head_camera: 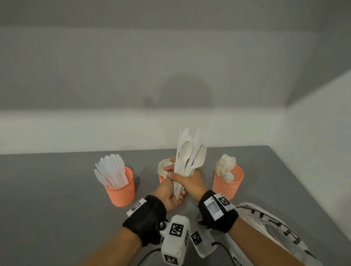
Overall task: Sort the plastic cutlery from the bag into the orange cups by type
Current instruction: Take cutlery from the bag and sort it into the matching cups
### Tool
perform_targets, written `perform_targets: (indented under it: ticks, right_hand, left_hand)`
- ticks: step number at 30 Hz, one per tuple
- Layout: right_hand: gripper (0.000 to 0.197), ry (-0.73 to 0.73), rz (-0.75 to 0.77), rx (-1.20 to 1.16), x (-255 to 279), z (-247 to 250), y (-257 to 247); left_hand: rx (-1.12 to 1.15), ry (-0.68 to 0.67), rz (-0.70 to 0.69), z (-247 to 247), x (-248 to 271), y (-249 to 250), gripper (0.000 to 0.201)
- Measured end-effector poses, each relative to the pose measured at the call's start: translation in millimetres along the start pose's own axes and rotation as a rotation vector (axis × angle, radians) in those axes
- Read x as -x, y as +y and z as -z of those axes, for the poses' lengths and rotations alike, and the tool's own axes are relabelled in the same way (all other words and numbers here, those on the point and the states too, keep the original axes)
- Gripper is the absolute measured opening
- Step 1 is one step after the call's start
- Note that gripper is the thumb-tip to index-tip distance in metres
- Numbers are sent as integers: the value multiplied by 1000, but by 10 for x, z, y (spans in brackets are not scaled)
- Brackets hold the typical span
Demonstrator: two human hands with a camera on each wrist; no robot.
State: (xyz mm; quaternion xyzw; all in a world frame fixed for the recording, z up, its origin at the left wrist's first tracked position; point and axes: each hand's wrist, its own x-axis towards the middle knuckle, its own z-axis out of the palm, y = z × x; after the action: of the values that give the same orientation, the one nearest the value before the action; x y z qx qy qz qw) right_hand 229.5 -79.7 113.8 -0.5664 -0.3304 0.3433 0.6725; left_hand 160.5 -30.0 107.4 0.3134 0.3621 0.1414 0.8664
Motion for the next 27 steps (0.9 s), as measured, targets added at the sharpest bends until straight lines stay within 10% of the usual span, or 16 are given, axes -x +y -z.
perform_targets:
  ticks: [10,17,27]
  right_hand:
    - [21,-74,-181,-135,-47,60,16]
    - [35,-48,-333,-467,-127,244,13]
    - [34,-383,-556,-276,-19,226,48]
  left_hand:
    - [-232,49,-101,-15,-22,-13,38]
    - [-956,125,-306,163,114,261,17]
    - [-547,16,-485,144,115,510,25]
